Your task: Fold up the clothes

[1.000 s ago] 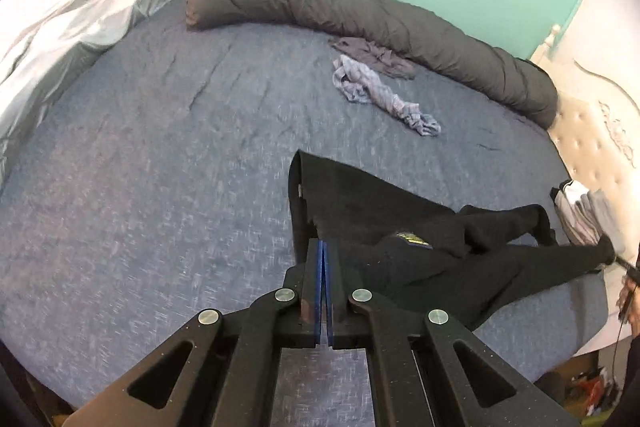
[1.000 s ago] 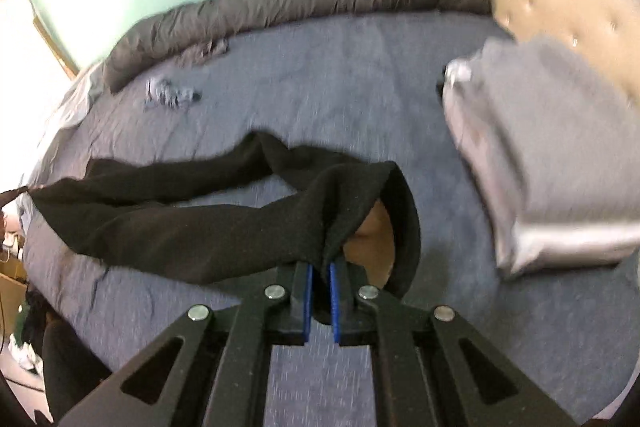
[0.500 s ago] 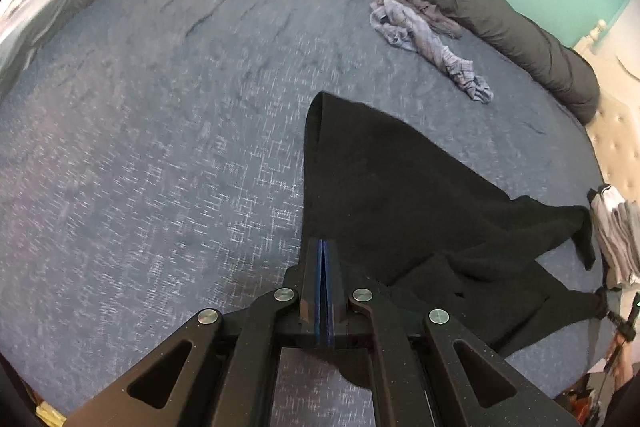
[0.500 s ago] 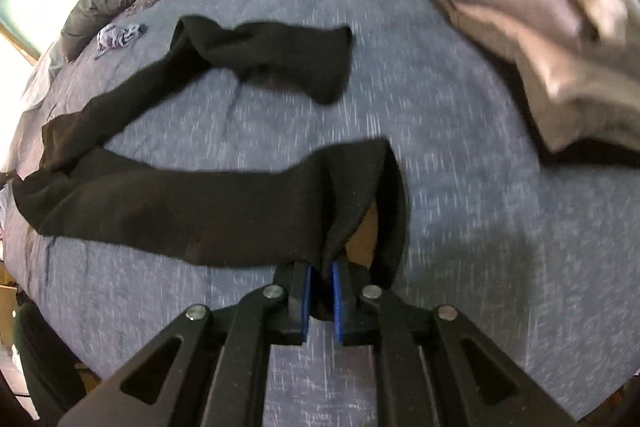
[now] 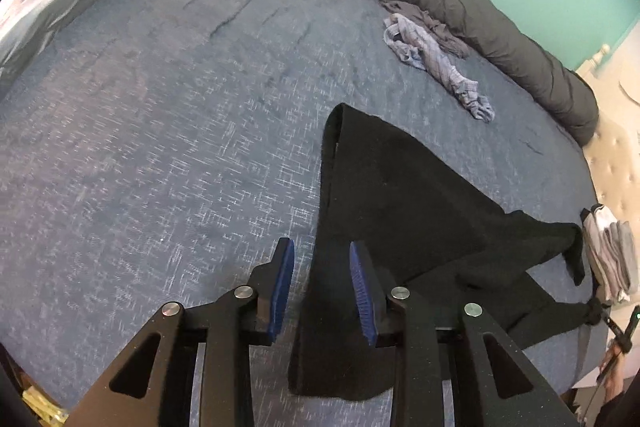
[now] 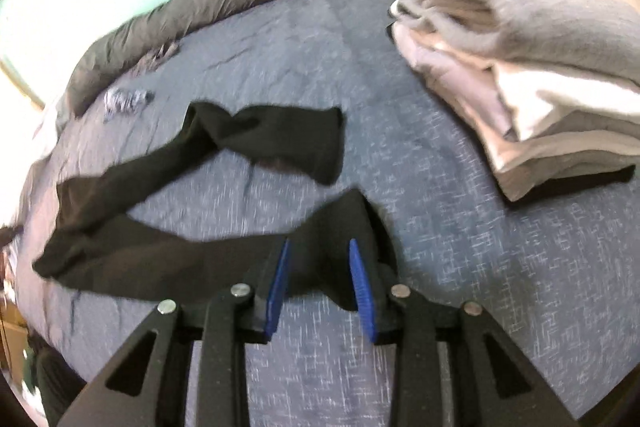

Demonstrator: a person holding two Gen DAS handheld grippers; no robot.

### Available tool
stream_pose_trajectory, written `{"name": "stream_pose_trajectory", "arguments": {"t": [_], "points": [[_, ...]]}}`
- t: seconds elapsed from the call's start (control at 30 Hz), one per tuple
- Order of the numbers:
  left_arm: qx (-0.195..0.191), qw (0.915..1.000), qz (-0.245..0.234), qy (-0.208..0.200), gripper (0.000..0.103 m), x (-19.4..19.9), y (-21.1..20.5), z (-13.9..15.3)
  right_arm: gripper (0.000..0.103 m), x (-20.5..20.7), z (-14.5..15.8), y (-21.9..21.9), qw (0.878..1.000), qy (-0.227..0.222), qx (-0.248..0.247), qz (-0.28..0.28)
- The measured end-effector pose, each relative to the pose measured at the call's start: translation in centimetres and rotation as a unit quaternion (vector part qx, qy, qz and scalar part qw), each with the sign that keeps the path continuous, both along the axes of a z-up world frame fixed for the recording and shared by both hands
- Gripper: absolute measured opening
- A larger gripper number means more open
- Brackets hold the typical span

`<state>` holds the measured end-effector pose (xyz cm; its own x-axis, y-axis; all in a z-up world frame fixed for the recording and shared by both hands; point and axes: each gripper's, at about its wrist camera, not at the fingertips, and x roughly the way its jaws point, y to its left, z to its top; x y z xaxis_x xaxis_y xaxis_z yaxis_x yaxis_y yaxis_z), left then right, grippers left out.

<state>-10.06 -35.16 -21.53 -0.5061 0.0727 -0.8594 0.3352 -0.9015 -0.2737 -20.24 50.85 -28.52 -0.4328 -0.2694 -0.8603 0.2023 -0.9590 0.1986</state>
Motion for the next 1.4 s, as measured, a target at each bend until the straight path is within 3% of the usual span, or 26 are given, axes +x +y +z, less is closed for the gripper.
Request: {"name": "stream_pose_trajectory", "arguments": {"t": [0.17, 0.3, 0.5, 0.53, 0.6, 0.7, 1.07, 1.3, 1.4], "points": [[-0.001, 0.9999, -0.004, 0.009, 0.032, 0.8, 0.2, 1.2, 0.038, -0.9, 0.4, 0.4, 1.0, 0.0, -0.01, -0.025], [0.003, 1.0, -0.003, 0.004, 0.032, 0.6, 0.6, 1.0, 0.052, -2.0, 0.1, 0.3, 0.999, -0.006, -0.02, -0.04], [0.002, 0.9998, -0.019, -0.006, 0.032, 0.2, 2.2, 0.2, 0.052, -4.7, -2.2, -1.1, 0.998, -0.037, -0.028, -0.043], [0.001, 0.9997, -0.021, -0.008, 0.032, 0.1, 2.5, 0.0, 0.05, -5.0, -2.6, -1.2, 0.998, -0.043, -0.022, -0.044], [-0.002, 0.9996, -0.025, -0.01, 0.032, 0.0, 2.8, -0.1, 0.025, -4.9, -3.1, -1.0, 0.998, -0.048, -0.015, -0.048], [-0.005, 0.9996, -0.026, -0.012, 0.032, 0.0, 3.2, 0.0, 0.012, -3.9, -3.2, -0.7, 0.998, -0.045, -0.021, -0.028], [-0.005, 0.9991, -0.041, 0.007, 0.032, 0.9, 5.0, 2.3, 0.009, 5.6, -2.2, 1.5, 0.998, -0.047, -0.017, 0.047], [-0.004, 0.9986, -0.051, 0.013, 0.032, 1.5, 6.1, 3.2, 0.005, 9.9, -5.1, 3.3, 0.995, -0.088, -0.002, 0.051], [-0.005, 0.9984, -0.055, 0.013, 0.032, 1.8, 6.5, 3.3, 0.006, 10.1, -4.9, 4.7, 0.995, -0.093, -0.015, 0.034]]}}
